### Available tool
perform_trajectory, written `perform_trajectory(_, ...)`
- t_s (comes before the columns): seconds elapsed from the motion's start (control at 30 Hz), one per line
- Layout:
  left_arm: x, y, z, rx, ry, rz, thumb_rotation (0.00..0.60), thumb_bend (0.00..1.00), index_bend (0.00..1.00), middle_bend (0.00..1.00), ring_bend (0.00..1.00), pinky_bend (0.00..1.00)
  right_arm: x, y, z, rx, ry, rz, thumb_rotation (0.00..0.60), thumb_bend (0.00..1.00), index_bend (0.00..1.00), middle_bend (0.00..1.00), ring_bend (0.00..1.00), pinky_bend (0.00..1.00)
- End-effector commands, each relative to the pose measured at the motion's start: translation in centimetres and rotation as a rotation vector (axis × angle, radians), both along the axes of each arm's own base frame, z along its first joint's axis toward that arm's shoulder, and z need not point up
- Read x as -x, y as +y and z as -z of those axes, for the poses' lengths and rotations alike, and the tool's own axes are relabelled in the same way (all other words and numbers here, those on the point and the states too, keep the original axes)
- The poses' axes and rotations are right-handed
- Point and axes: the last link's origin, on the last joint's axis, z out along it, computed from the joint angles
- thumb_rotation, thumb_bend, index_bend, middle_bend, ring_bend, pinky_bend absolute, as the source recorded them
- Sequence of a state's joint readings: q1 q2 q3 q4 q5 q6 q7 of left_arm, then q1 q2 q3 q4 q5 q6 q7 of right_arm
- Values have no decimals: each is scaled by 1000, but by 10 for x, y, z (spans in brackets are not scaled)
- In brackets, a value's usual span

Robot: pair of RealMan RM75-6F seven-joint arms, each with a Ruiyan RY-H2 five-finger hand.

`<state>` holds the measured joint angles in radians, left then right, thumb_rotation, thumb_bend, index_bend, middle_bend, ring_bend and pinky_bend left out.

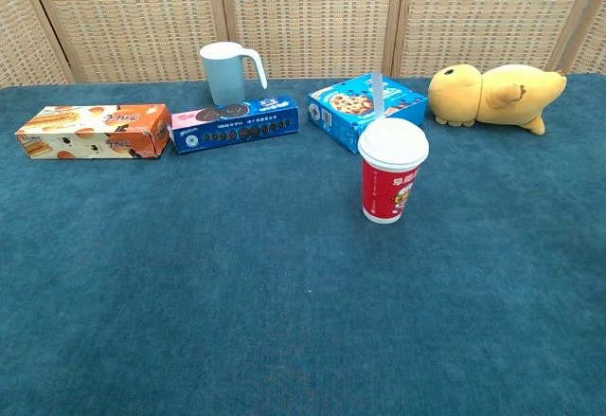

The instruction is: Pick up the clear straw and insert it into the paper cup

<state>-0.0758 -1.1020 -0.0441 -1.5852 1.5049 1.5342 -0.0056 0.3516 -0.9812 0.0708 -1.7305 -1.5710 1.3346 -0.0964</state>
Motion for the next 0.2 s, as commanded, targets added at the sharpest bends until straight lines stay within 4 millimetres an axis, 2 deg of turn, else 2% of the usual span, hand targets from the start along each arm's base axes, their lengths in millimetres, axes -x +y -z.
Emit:
perform_trajectory(0.03,1,-2,1,-1,4,3,600,94,0,0,0,0,28,43,4,56,-30,78,600,0,0,0,0,0)
perform_trajectory(0.2,1,-5,3,5,9,7,600,94,0,0,0,0,48,64,10,126,-52,98,600,0,0,0,0,0)
